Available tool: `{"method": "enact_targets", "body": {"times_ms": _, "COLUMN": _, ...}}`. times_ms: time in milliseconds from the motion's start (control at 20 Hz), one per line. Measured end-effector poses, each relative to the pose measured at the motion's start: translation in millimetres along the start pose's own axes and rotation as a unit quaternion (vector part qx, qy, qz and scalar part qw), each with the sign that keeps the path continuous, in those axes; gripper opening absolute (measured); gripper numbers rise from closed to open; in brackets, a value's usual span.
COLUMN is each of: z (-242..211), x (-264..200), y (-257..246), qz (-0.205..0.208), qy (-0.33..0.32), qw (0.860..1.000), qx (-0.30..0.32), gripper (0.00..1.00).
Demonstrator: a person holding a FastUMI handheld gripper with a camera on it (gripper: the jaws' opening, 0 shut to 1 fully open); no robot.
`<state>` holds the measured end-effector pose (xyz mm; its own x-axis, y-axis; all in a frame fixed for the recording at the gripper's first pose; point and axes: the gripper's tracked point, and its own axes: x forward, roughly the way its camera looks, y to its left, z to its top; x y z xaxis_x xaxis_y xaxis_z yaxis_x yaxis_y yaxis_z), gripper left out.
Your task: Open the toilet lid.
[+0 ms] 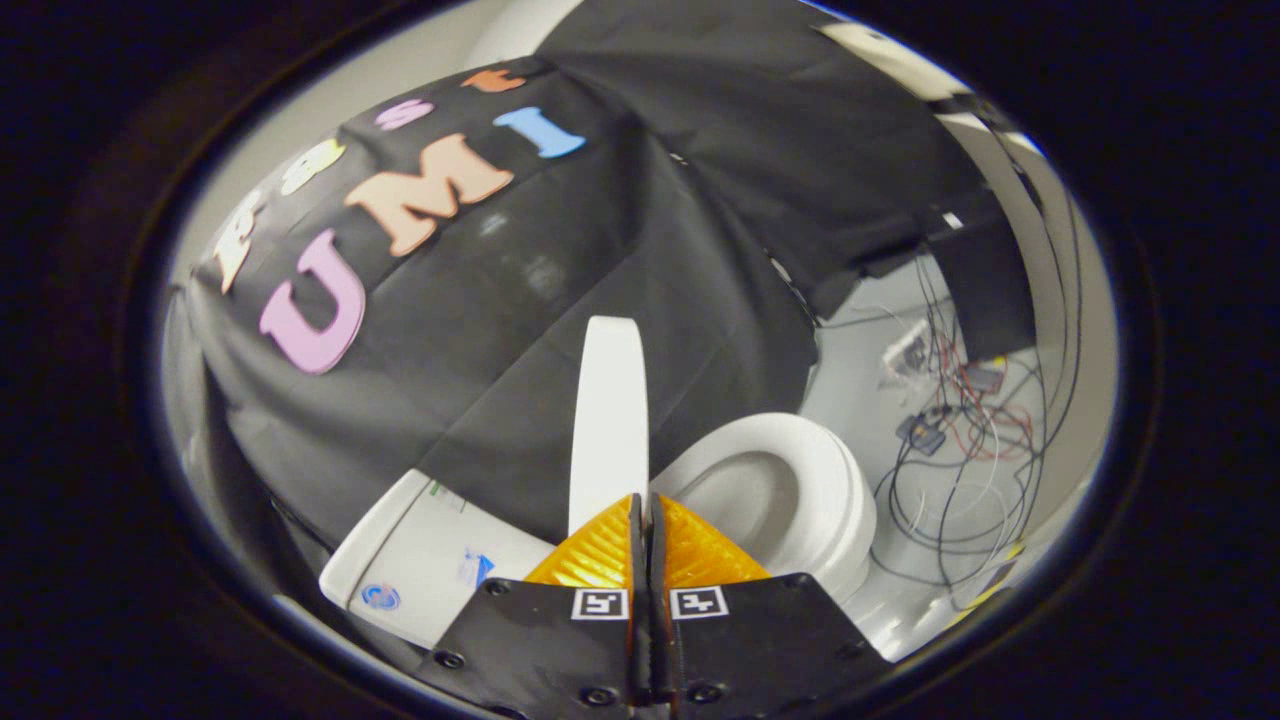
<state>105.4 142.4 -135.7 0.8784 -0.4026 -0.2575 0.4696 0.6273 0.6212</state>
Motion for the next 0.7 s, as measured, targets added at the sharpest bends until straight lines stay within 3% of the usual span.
{"method": "enact_targets", "body": {"times_ms": 150, "z": 4, "x": -4, "y": 23, "qz": 0.017, "qy": -0.009, "qw": 1.000, "qx": -0.009, "gripper": 0.01}}
{"method": "enact_targets", "body": {"times_ms": 400, "z": 7, "x": -11, "y": 63, "qz": 0.047, "qy": -0.011, "qw": 0.995, "qx": -0.084, "gripper": 0.01}}
{"method": "enact_targets", "body": {"times_ms": 700, "z": 1, "x": -15, "y": 118, "qz": 0.104, "qy": 0.005, "qw": 0.978, "qx": -0.181, "gripper": 0.05}}
